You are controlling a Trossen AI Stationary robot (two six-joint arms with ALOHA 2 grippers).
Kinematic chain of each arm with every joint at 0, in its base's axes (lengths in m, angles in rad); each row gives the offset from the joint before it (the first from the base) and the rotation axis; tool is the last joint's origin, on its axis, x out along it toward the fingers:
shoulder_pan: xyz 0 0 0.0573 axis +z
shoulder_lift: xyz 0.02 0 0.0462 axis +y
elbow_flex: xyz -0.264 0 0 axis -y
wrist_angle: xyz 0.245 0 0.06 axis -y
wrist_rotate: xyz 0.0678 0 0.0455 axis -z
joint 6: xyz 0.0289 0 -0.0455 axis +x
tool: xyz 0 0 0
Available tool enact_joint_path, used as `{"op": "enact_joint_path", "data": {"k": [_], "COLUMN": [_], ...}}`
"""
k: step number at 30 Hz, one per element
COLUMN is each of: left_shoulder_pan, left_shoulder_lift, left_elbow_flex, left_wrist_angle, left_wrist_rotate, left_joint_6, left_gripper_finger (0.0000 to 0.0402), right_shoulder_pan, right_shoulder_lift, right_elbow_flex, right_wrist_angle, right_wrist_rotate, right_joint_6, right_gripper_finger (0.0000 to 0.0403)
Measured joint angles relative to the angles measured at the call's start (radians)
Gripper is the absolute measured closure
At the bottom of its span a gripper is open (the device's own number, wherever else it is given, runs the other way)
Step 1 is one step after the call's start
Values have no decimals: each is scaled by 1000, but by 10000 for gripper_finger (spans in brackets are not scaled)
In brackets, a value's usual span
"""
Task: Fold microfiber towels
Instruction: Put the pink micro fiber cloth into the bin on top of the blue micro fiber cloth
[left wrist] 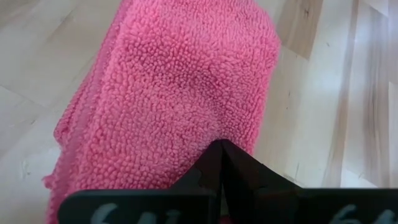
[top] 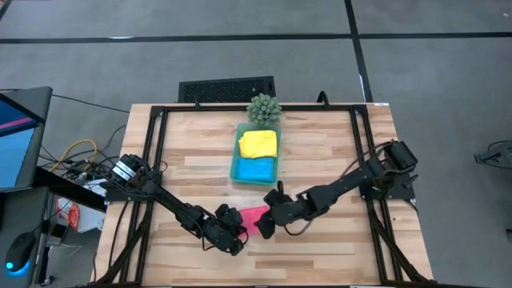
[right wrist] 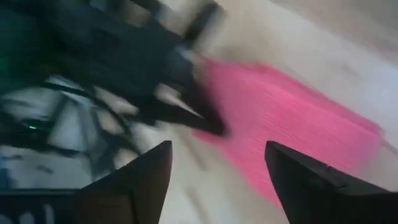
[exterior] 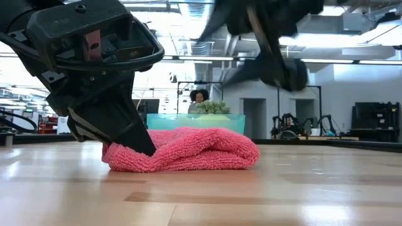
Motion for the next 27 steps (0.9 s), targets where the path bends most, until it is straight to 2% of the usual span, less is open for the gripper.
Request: {"op": "enact_joint_path", "data": {"k": [2,4,10,13,17,24,27], "left_shoulder_pan": [0,1,3,3,3,10,14], "left_shoulder_lift": [0,0,0,0,0,0,0], "left_elbow_flex": [0,0,-1,-1,0,0,0], "left_wrist_angle": [2,8,10,8,2,-3,-2], "left_wrist_rotate": [2,4,11,18,25,29,35], "left_joint_6": [3,18,20,24,24,27,27], "left_gripper_finger": [402,402,402,402,402,402,402], "right_shoulder_pan": [17,20,9,14,10,-14,-19], "right_shoulder_lift": [-14,-8,128,189,198,92,-14], "right_elbow_flex": [2,2,0,1,-4,-21,-16], "right_wrist_angle": [76,86,154,108,63,1,-109], "right_wrist_rotate": [57,70,6,-17,-24,-16,89], "right_joint_6": [-31,-54,-54,-10,25,-14,-3], "right_gripper_finger": [120,122,133,134,134,134,134]}}
